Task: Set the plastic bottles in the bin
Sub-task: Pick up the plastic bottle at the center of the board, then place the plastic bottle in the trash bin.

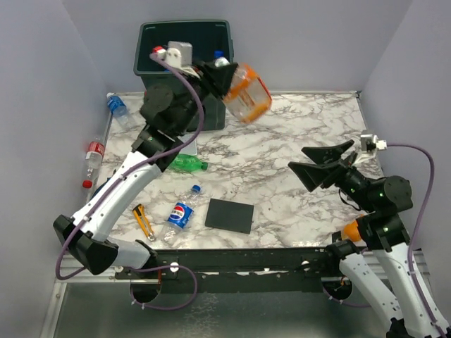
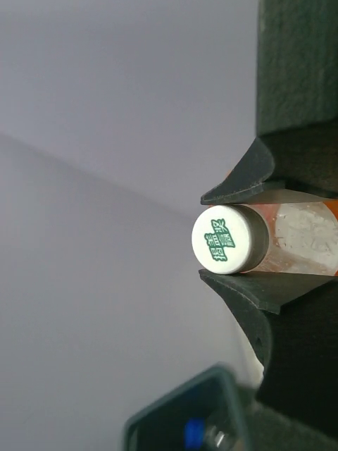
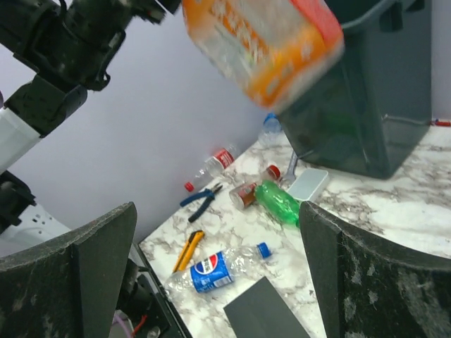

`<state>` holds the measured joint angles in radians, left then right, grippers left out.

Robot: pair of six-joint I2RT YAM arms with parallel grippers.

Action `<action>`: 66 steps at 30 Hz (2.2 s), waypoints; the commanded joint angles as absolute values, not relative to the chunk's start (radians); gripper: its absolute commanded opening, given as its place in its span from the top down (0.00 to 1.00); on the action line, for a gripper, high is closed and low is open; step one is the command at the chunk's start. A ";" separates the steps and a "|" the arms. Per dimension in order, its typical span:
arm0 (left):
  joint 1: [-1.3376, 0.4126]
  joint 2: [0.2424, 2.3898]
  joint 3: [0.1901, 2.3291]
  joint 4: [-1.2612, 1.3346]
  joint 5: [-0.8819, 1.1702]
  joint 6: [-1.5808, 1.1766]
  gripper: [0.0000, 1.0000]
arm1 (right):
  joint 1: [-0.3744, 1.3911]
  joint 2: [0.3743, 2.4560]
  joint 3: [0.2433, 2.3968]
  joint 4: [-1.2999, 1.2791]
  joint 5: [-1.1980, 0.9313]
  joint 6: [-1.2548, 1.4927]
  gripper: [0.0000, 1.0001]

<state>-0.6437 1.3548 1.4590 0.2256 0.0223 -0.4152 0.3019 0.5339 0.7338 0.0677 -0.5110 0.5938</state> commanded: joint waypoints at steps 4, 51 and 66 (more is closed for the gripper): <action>-0.561 1.416 1.665 0.430 -0.468 0.075 1.00 | 0.308 0.404 0.664 -0.012 -0.410 0.659 0.00; -0.260 1.977 2.132 0.274 -0.578 -0.056 0.01 | 0.380 0.388 0.524 -0.081 -0.145 0.533 0.00; -0.489 1.687 1.953 0.252 -0.539 0.115 0.01 | 0.382 0.409 0.563 -0.100 -0.162 0.546 0.00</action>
